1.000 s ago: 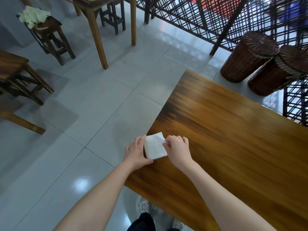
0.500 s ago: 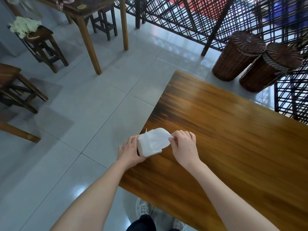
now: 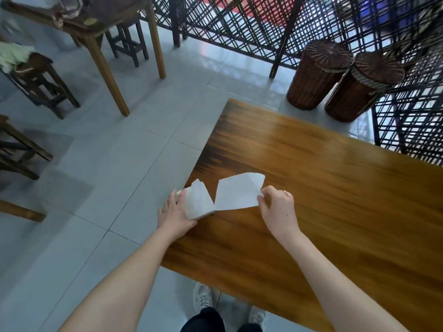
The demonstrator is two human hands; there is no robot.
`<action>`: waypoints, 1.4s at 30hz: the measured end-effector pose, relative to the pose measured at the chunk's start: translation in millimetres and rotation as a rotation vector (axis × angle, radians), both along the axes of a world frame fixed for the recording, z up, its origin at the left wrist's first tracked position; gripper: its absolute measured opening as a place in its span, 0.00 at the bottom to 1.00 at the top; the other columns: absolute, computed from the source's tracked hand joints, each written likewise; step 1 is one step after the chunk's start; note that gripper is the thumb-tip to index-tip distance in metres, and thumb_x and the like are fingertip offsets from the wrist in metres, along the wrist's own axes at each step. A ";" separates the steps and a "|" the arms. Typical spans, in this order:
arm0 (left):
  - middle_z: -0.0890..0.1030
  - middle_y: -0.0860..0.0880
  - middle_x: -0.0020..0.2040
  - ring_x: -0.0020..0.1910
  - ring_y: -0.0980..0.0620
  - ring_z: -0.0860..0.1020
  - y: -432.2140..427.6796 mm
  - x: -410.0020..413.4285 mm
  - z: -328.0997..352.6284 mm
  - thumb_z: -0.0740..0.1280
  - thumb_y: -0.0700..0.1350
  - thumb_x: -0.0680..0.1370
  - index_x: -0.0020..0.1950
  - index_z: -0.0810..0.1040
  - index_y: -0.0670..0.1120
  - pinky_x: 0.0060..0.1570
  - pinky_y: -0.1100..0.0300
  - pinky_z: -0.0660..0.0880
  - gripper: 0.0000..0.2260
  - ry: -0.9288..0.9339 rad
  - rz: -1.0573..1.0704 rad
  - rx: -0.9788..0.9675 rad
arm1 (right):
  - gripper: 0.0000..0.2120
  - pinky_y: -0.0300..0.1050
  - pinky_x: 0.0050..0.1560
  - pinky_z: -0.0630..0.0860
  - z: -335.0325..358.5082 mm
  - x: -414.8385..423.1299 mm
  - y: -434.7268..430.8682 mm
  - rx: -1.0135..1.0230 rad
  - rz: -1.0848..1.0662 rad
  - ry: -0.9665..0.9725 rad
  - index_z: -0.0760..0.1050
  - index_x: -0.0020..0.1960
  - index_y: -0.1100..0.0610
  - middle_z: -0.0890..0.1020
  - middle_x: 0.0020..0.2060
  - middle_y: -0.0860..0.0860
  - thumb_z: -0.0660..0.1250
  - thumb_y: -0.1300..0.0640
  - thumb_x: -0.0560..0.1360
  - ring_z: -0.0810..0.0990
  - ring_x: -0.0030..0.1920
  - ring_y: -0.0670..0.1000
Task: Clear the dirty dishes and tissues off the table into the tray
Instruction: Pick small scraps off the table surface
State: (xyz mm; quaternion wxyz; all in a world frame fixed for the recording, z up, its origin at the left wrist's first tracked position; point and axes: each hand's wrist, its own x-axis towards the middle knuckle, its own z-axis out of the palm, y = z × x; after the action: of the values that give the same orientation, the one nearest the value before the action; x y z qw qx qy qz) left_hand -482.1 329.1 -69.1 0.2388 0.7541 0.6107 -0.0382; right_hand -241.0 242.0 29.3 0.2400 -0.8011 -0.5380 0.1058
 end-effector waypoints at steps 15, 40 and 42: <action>0.51 0.46 0.78 0.76 0.44 0.56 -27.8 89.4 24.9 0.72 0.59 0.72 0.78 0.48 0.54 0.72 0.44 0.59 0.43 -0.020 -0.143 0.063 | 0.16 0.52 0.54 0.78 0.3 73.9 -75.9 0.032 -0.218 0.153 0.74 0.64 0.51 0.77 0.40 0.45 0.65 0.60 0.77 0.78 0.45 0.53; 0.54 0.45 0.78 0.75 0.44 0.58 -152.6 270.3 16.1 0.71 0.53 0.75 0.79 0.50 0.52 0.72 0.46 0.60 0.40 -0.005 -0.516 -0.160 | 0.11 0.50 0.57 0.77 -59.8 247.4 -276.0 -0.205 -0.586 0.132 0.78 0.58 0.59 0.80 0.52 0.54 0.62 0.62 0.78 0.79 0.52 0.52; 0.54 0.45 0.78 0.75 0.44 0.58 -162.5 283.0 15.4 0.71 0.53 0.75 0.79 0.50 0.52 0.72 0.46 0.60 0.39 -0.010 -0.524 -0.168 | 0.11 0.44 0.54 0.77 -59.9 259.4 -287.5 -0.193 -0.622 0.168 0.78 0.58 0.60 0.79 0.53 0.54 0.63 0.63 0.78 0.78 0.52 0.51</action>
State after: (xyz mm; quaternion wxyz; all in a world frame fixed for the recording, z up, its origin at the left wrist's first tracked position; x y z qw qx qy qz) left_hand -199.1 166.6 -53.7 0.2857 0.8641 0.3882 -0.1453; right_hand 18.5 -45.5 -30.6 0.2272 -0.9344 -0.2337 0.1435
